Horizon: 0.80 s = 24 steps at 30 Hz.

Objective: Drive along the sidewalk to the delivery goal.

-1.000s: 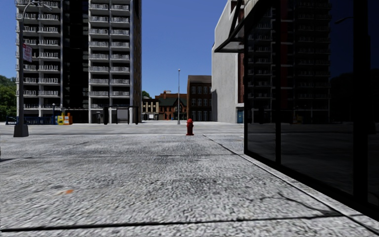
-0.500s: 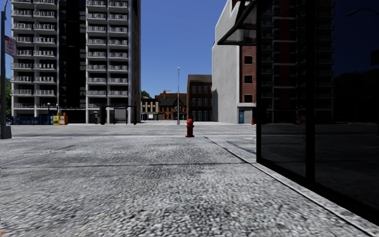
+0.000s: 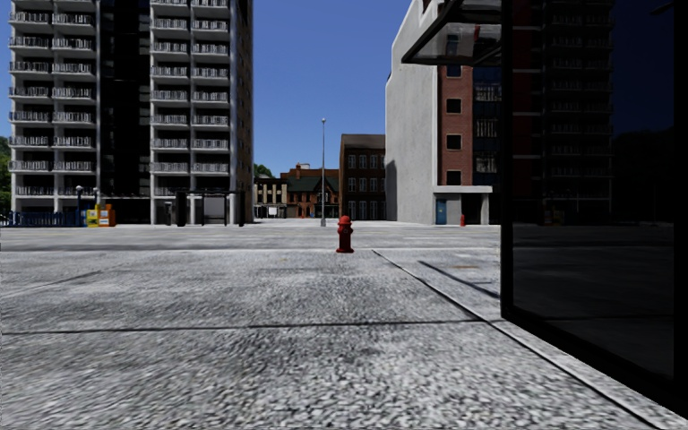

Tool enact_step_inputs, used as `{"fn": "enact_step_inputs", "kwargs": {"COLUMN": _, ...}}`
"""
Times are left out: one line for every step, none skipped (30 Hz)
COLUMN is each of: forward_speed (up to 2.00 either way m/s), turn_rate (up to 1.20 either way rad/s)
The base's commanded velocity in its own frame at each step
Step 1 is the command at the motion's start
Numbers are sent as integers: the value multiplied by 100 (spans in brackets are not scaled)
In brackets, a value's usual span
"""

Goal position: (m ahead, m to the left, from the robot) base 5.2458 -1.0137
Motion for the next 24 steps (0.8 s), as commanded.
{"fn": "enact_step_inputs", "kwargs": {"forward_speed": 158, "turn_rate": 0}}
{"fn": "enact_step_inputs", "kwargs": {"forward_speed": 158, "turn_rate": 0}}
{"fn": "enact_step_inputs", "kwargs": {"forward_speed": 158, "turn_rate": 0}}
{"fn": "enact_step_inputs", "kwargs": {"forward_speed": 158, "turn_rate": 0}}
{"fn": "enact_step_inputs", "kwargs": {"forward_speed": 158, "turn_rate": 0}}
{"fn": "enact_step_inputs", "kwargs": {"forward_speed": 158, "turn_rate": 0}}
{"fn": "enact_step_inputs", "kwargs": {"forward_speed": 158, "turn_rate": 0}}
{"fn": "enact_step_inputs", "kwargs": {"forward_speed": 158, "turn_rate": 0}}
{"fn": "enact_step_inputs", "kwargs": {"forward_speed": 158, "turn_rate": 0}}
{"fn": "enact_step_inputs", "kwargs": {"forward_speed": 158, "turn_rate": 0}}
{"fn": "enact_step_inputs", "kwargs": {"forward_speed": 158, "turn_rate": 0}}
{"fn": "enact_step_inputs", "kwargs": {"forward_speed": 158, "turn_rate": 0}}
{"fn": "enact_step_inputs", "kwargs": {"forward_speed": 158, "turn_rate": 0}}
{"fn": "enact_step_inputs", "kwargs": {"forward_speed": 158, "turn_rate": 0}}
{"fn": "enact_step_inputs", "kwargs": {"forward_speed": 158, "turn_rate": 0}}
{"fn": "enact_step_inputs", "kwargs": {"forward_speed": 158, "turn_rate": 0}}
{"fn": "enact_step_inputs", "kwargs": {"forward_speed": 158, "turn_rate": 0}}
{"fn": "enact_step_inputs", "kwargs": {"forward_speed": 158, "turn_rate": 0}}
{"fn": "enact_step_inputs", "kwargs": {"forward_speed": 158, "turn_rate": -26}}
{"fn": "enact_step_inputs", "kwargs": {"forward_speed": 158, "turn_rate": -45}}
{"fn": "enact_step_inputs", "kwargs": {"forward_speed": 158, "turn_rate": -58}}
{"fn": "enact_step_inputs", "kwargs": {"forward_speed": 157, "turn_rate": -71}}
{"fn": "enact_step_inputs", "kwargs": {"forward_speed": 157, "turn_rate": -71}}
{"fn": "enact_step_inputs", "kwargs": {"forward_speed": 157, "turn_rate": -120}}
